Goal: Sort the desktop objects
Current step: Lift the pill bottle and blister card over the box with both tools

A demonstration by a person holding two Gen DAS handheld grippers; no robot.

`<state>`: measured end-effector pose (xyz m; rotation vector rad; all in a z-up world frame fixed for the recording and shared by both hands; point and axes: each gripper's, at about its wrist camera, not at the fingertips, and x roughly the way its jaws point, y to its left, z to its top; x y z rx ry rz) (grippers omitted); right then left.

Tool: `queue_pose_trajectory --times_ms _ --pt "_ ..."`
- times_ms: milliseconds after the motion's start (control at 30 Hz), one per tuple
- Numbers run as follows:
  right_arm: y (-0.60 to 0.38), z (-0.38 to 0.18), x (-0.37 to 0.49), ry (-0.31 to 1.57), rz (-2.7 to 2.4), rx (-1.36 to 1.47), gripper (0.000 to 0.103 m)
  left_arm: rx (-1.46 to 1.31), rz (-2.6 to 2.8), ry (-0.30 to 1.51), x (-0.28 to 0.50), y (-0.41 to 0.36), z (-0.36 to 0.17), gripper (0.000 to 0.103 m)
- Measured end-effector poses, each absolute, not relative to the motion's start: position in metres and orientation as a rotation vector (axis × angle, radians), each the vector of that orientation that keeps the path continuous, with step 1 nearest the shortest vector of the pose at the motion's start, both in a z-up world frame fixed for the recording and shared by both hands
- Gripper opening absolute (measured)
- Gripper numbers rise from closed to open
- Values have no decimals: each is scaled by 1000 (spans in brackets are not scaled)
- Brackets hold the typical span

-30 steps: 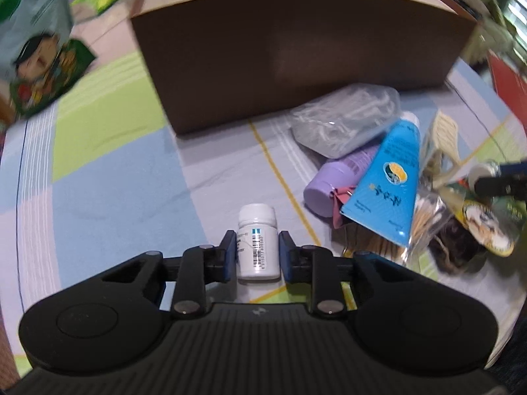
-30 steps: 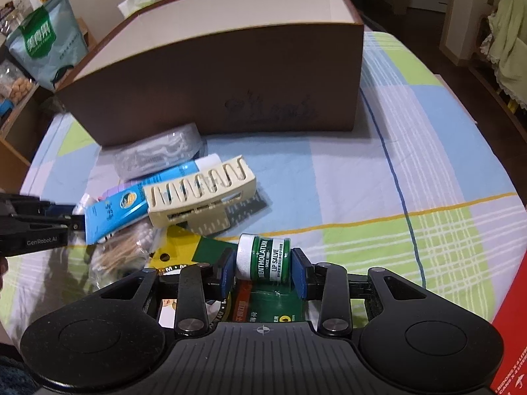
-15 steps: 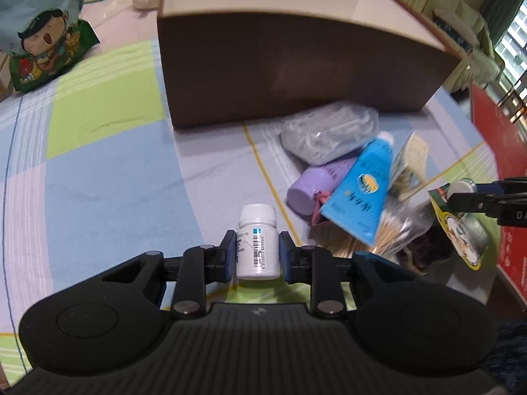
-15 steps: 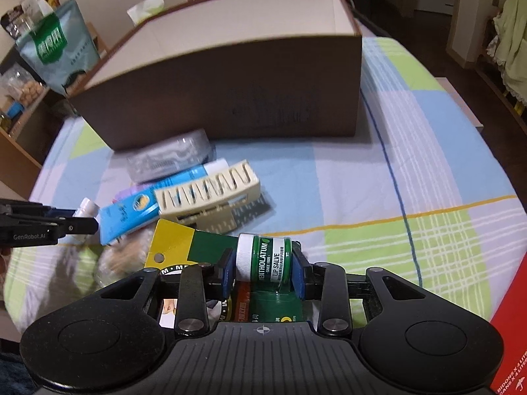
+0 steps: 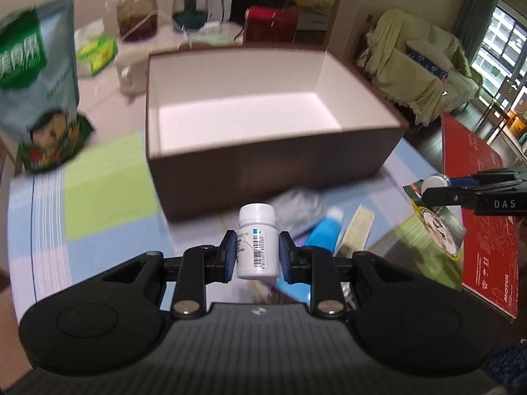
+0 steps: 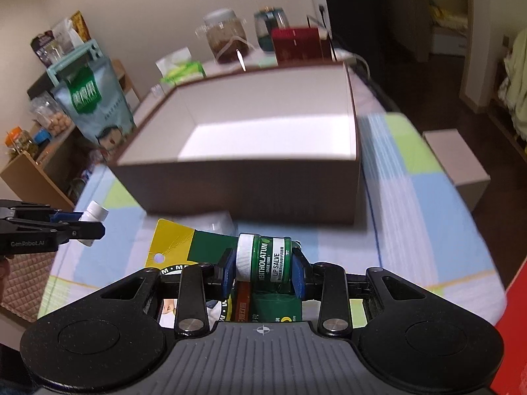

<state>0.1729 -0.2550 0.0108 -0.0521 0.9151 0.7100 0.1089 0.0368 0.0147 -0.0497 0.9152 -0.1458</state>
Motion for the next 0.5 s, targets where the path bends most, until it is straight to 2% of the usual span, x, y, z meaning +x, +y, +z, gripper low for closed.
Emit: queue_pose_trajectory --times_ms 500 --pt "-223 68 248 754 726 9 34 6 -137 768 187 31 71 22"
